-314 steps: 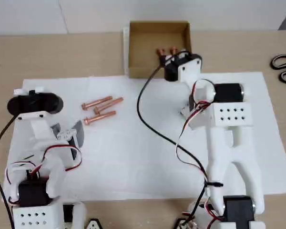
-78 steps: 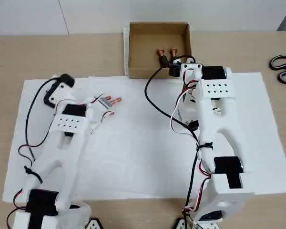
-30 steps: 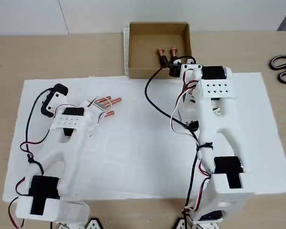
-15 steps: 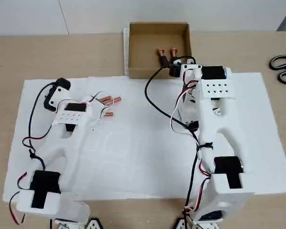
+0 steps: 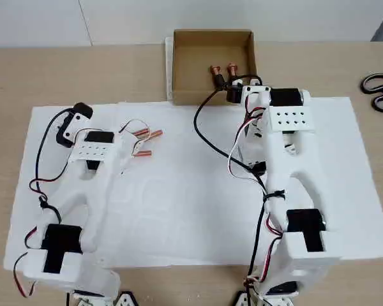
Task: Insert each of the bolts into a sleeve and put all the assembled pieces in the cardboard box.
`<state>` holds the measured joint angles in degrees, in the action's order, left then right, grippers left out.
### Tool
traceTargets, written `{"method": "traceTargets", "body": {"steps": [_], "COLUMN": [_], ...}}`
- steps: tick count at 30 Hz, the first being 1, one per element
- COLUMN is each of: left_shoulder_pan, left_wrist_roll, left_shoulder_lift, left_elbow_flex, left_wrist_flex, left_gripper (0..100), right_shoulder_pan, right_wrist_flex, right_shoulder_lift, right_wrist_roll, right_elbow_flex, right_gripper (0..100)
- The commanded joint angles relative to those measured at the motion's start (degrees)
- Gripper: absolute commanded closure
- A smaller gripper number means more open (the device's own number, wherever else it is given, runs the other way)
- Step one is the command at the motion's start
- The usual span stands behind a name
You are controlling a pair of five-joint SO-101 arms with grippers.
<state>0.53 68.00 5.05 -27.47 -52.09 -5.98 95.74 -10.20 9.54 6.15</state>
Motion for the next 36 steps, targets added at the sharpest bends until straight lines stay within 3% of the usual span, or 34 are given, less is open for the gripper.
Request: {"method": "traceTargets", "body": {"steps": [1, 7, 10, 21, 29, 36], "left_shoulder_pan": [-0.2, 1.8, 2.8, 0.4, 0.4, 0.4], "left_wrist_roll": [0.1, 0.0, 0.2, 2.1, 2.3, 2.3], "left_shoulder_lift": [0.1, 0.1, 0.1, 0.8, 0.8, 0.8], "left_elbow_flex": [0.7, 5.7, 8.4, 8.2, 3.1, 1.5], "left_wrist_flex": [-1.1, -11.2, -15.0, -10.8, -3.3, -3.0], "left_gripper": [94, 80, 78, 78, 78, 78], "right_shoulder_pan": [0.3, 0.3, 0.2, 0.2, 0.2, 0.2], "right_wrist_flex": [0.5, 0.3, 0.2, 0.2, 0.4, 0.3], "right_shoulder_lift": [2.1, 2.1, 2.1, 2.1, 2.1, 2.1], "right_wrist_roll": [-0.6, -0.6, -0.6, -0.6, -0.6, -0.6], "right_elbow_flex": [2.9, 2.9, 2.9, 2.9, 2.9, 2.9], "right_gripper": [99.4, 99.4, 99.4, 99.4, 99.4, 99.4]}}
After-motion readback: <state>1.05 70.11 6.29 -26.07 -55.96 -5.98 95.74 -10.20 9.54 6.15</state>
